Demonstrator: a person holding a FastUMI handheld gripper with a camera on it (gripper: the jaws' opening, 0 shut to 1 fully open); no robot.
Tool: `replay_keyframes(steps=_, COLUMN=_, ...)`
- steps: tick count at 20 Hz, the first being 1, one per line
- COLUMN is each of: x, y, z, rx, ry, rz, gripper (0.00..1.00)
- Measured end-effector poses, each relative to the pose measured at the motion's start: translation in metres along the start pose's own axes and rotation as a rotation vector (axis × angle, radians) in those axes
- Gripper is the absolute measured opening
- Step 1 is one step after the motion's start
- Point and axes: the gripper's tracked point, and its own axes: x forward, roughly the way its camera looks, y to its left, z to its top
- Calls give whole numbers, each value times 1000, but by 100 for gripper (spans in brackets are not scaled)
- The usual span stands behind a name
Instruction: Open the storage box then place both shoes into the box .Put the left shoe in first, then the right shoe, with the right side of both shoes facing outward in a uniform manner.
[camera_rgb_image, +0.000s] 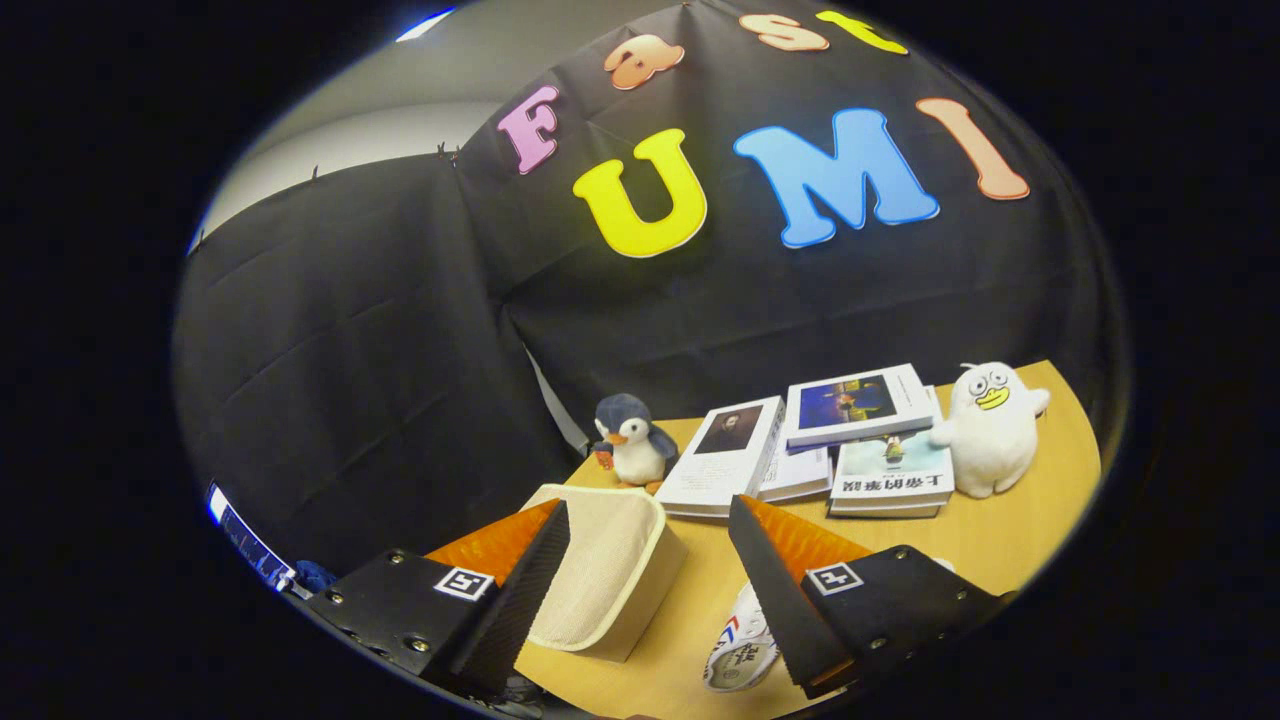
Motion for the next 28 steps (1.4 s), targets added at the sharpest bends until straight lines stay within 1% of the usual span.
replay_keyframes(steps=4, x=24, y=9, z=-37, rx=75, ry=109, rz=64, gripper=98)
replay_keyframes(steps=8, x=46, y=7, z=-68, rx=163, ry=198, rz=88, gripper=97)
replay_keyframes(steps=12, x=74, y=15, z=-110, rx=249, ry=315, rz=140, gripper=97)
replay_keyframes(steps=15, x=87, y=20, z=-135, rx=314, ry=369, rz=180, gripper=97)
replay_keyframes(steps=18, x=98, y=30, z=-148, rx=439, ry=386, rz=231, gripper=97)
replay_keyframes(steps=19, x=101, y=33, z=-150, rx=464, ry=390, rz=242, gripper=97)
replay_keyframes(steps=21, x=106, y=31, z=-161, rx=486, ry=416, rz=236, gripper=97)
replay_keyframes(steps=24, x=111, y=38, z=-162, rx=546, ry=438, rz=256, gripper=94)
replay_keyframes(steps=25, x=111, y=42, z=-158, rx=563, ry=435, rz=272, gripper=92)
replay_keyframes(steps=26, x=111, y=44, z=-156, rx=575, ry=442, rz=268, gripper=78)
replay_keyframes(steps=27, x=111, y=47, z=-157, rx=577, ry=446, rz=268, gripper=71)
replay_keyframes(steps=28, x=110, y=47, z=-153, rx=578, ry=451, rz=275, gripper=61)
